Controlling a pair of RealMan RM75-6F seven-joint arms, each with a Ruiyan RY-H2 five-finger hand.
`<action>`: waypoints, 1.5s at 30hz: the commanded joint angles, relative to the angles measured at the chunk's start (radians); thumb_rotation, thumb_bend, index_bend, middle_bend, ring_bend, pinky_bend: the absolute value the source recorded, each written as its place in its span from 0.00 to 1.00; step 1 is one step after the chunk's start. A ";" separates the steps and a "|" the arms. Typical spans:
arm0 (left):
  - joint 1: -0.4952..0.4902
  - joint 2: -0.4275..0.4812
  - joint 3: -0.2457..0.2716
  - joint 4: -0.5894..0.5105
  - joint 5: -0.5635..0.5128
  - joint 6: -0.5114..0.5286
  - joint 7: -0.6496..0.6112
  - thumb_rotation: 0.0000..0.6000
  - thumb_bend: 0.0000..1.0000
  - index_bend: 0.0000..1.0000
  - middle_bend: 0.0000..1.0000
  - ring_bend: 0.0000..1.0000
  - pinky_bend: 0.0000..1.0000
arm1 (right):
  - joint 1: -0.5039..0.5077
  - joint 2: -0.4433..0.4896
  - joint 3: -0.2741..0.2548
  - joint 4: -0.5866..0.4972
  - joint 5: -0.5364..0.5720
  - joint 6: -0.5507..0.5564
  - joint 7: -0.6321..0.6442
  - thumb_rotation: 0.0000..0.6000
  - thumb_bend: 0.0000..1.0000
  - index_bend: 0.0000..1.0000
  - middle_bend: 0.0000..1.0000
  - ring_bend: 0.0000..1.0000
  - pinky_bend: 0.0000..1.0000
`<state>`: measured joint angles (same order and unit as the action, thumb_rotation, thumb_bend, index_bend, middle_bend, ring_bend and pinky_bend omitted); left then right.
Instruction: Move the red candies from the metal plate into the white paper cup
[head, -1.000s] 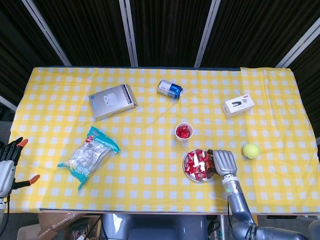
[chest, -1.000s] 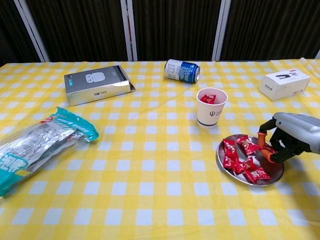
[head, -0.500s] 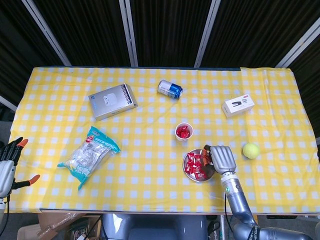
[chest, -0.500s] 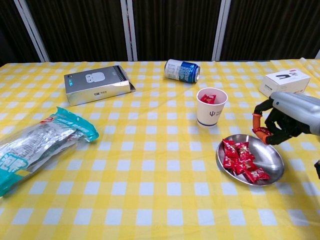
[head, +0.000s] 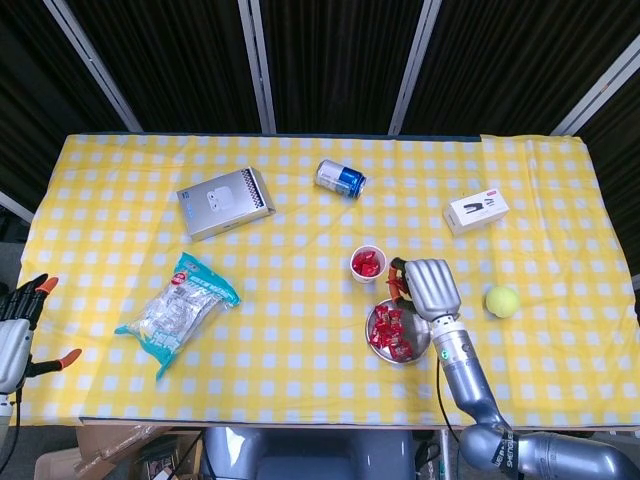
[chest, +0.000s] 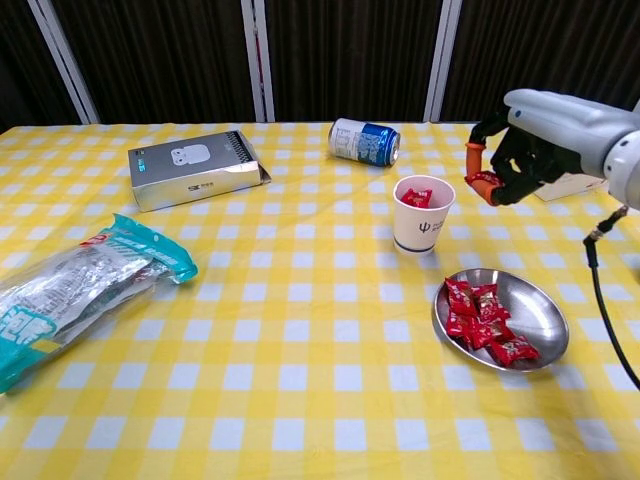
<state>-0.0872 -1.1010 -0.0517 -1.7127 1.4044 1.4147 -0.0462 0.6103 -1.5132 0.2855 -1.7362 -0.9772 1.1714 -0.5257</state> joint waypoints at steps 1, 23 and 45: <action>0.000 0.001 0.001 0.001 0.002 0.000 0.002 1.00 0.04 0.00 0.00 0.00 0.00 | 0.038 -0.024 0.025 0.030 0.042 -0.030 -0.018 1.00 0.56 0.60 0.83 0.84 0.95; -0.007 0.014 -0.003 -0.015 -0.035 -0.031 -0.004 1.00 0.04 0.00 0.00 0.00 0.00 | 0.175 -0.159 0.054 0.271 0.168 -0.121 -0.023 1.00 0.48 0.44 0.83 0.84 0.95; -0.002 0.011 -0.002 -0.014 -0.021 -0.012 -0.006 1.00 0.04 0.00 0.00 0.00 0.00 | 0.036 -0.038 -0.088 0.036 0.028 0.037 0.031 1.00 0.30 0.39 0.83 0.84 0.95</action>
<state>-0.0886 -1.0899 -0.0536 -1.7259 1.3831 1.4023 -0.0526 0.6716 -1.5691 0.2255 -1.6805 -0.9272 1.1902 -0.5084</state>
